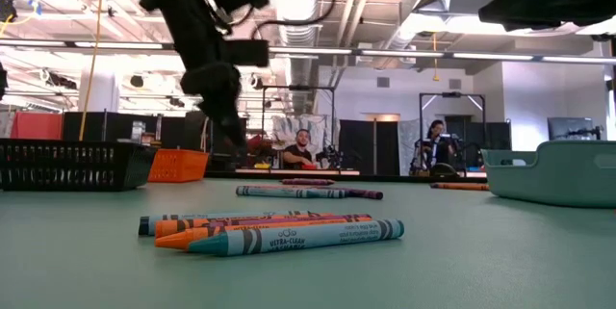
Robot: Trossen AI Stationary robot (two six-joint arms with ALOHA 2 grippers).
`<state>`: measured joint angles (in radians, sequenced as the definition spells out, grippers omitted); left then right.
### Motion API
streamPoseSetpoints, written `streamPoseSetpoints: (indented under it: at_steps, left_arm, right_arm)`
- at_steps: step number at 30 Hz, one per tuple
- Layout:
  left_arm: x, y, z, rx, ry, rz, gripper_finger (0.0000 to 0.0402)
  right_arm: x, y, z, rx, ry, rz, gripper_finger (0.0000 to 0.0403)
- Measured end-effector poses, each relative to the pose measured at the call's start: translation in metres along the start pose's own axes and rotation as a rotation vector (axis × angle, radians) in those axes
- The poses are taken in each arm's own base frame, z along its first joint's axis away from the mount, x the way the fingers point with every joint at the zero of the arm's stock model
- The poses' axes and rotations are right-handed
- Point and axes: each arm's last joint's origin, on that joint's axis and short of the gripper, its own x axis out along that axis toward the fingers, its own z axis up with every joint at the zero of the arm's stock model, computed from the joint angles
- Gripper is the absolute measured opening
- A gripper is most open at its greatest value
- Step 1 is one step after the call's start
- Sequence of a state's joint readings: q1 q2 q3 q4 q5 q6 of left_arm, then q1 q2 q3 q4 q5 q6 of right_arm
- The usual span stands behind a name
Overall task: Sort crayons
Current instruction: Put the orange crayon into the orange bin
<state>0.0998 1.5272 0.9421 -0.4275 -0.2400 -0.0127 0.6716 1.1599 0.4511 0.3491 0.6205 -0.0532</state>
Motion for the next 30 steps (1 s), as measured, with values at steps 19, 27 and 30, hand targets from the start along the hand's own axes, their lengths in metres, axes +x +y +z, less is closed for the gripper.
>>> streamPoseSetpoints:
  at_steps: [19,27,30]
  left_arm:
    - [-0.032,0.130,-0.042,-0.689,0.139,0.425,0.0018]
    - [-0.034,0.148,-0.057,-0.823,0.204,0.484,0.0043]
    - [-0.035,0.148,-0.059,-0.815,0.220,0.489,0.0052]
  right_arm:
    - [0.006,-0.011,0.001,0.037,-0.007,-0.057,0.0053]
    - [0.007,-0.013,-0.001,0.064,0.017,-0.064,0.0053]
    - [0.007,-0.013,-0.001,0.064,0.017,-0.064,0.0053]
